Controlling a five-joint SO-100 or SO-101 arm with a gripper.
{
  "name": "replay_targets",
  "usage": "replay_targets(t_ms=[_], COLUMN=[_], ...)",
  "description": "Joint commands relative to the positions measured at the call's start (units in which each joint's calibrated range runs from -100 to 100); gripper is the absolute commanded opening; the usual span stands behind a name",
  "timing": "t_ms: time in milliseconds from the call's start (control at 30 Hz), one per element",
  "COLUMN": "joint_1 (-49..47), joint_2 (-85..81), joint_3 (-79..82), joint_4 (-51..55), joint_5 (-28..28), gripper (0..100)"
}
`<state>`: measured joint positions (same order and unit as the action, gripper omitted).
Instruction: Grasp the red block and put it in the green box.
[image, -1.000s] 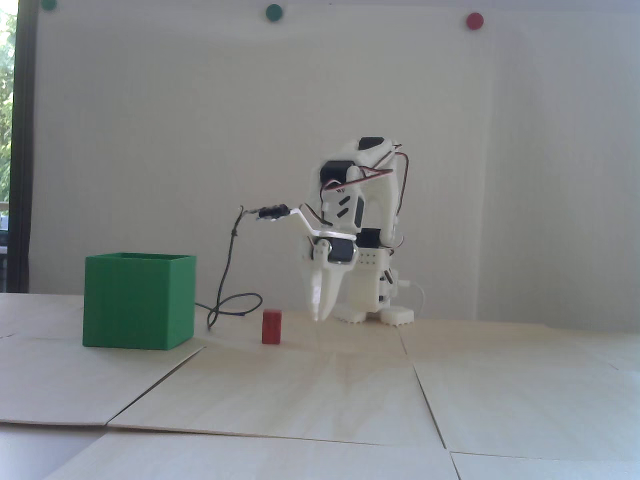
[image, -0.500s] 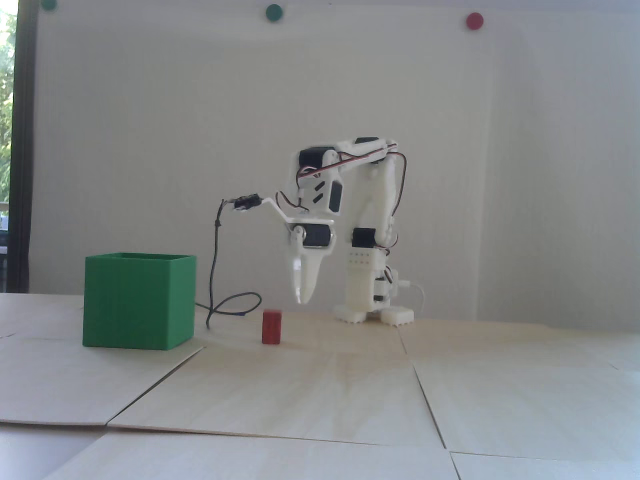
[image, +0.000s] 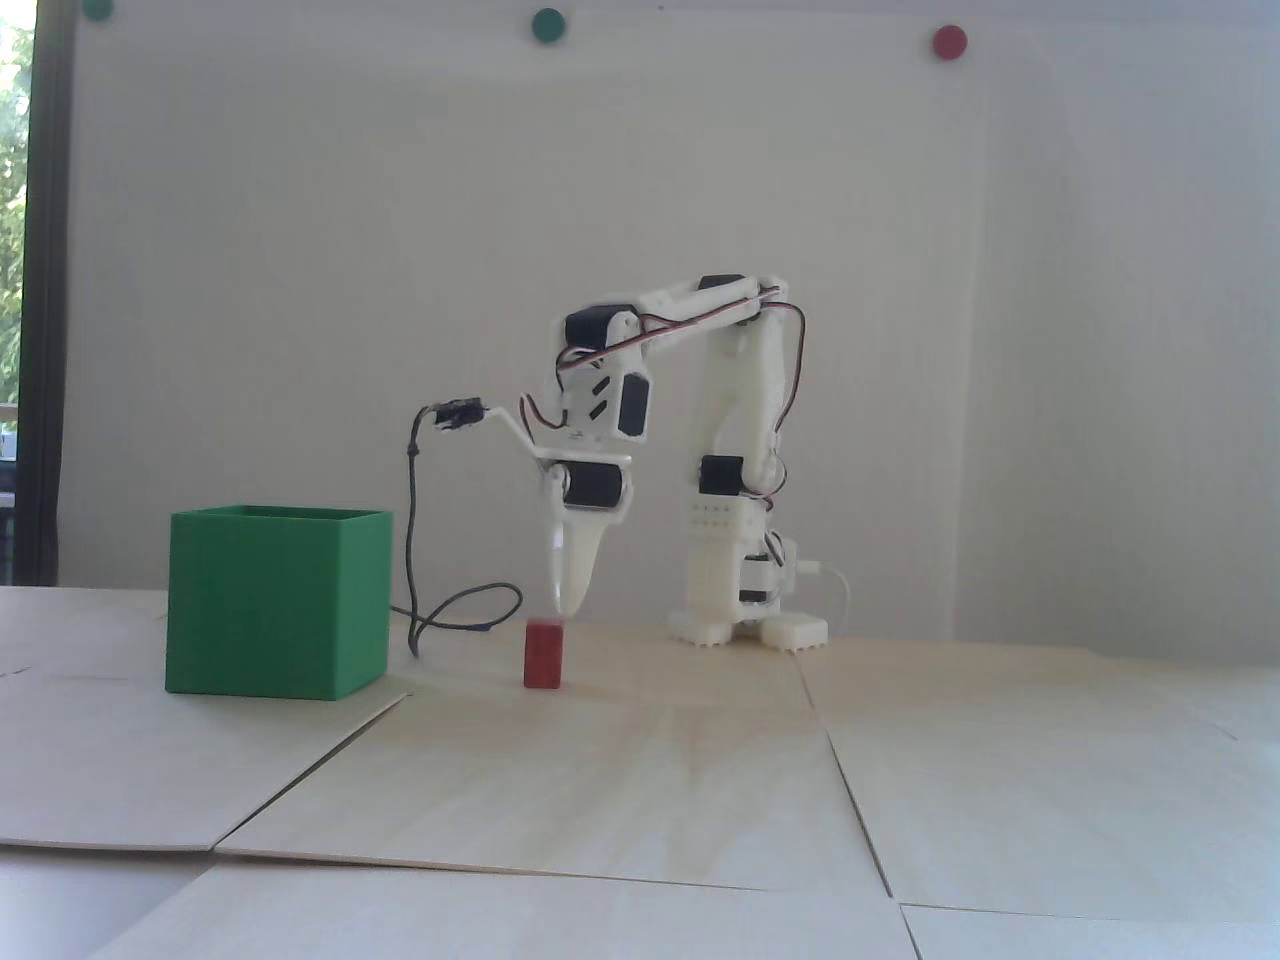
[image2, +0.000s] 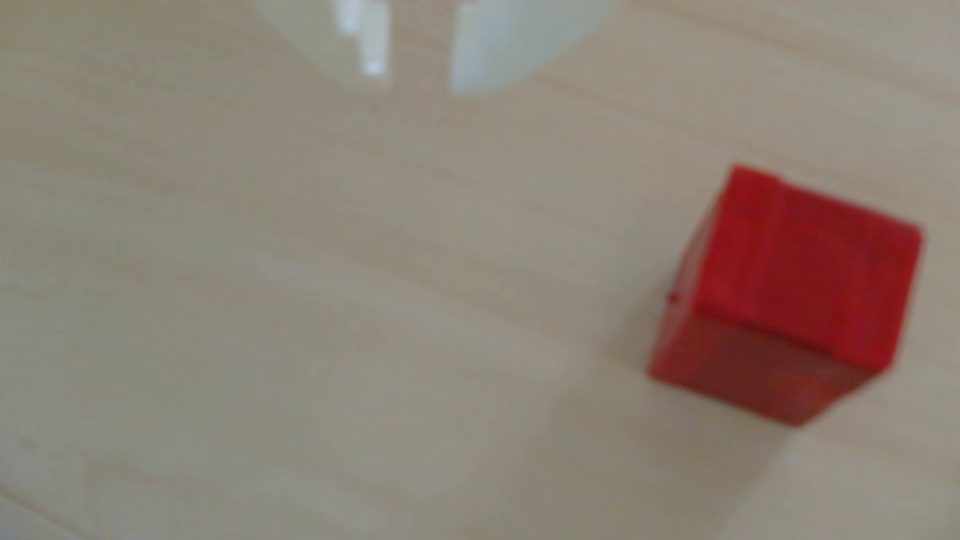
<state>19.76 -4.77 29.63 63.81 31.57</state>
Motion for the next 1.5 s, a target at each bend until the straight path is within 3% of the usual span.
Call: replay_targets(t_ms=[0, 467, 633, 767, 933, 1067, 1467], joint_1=[0.71, -4.84, -5.08, -5.0, -4.44, -4.27, 3.28], joint_2=[-1.11, -1.19, -1.19, -1.27, -1.27, -1.27, -0.4], joint_3=[-4.08, -4.17, -4.17, -4.26, -4.17, -4.17, -3.37], joint_4=[-9.51, -10.44, -10.44, -10.35, -9.76, -9.68, -9.43], joint_5=[1.38, 22.67, 26.42, 27.62, 27.67, 27.72, 26.42], gripper=[3, 3, 3, 5, 29, 40, 41])
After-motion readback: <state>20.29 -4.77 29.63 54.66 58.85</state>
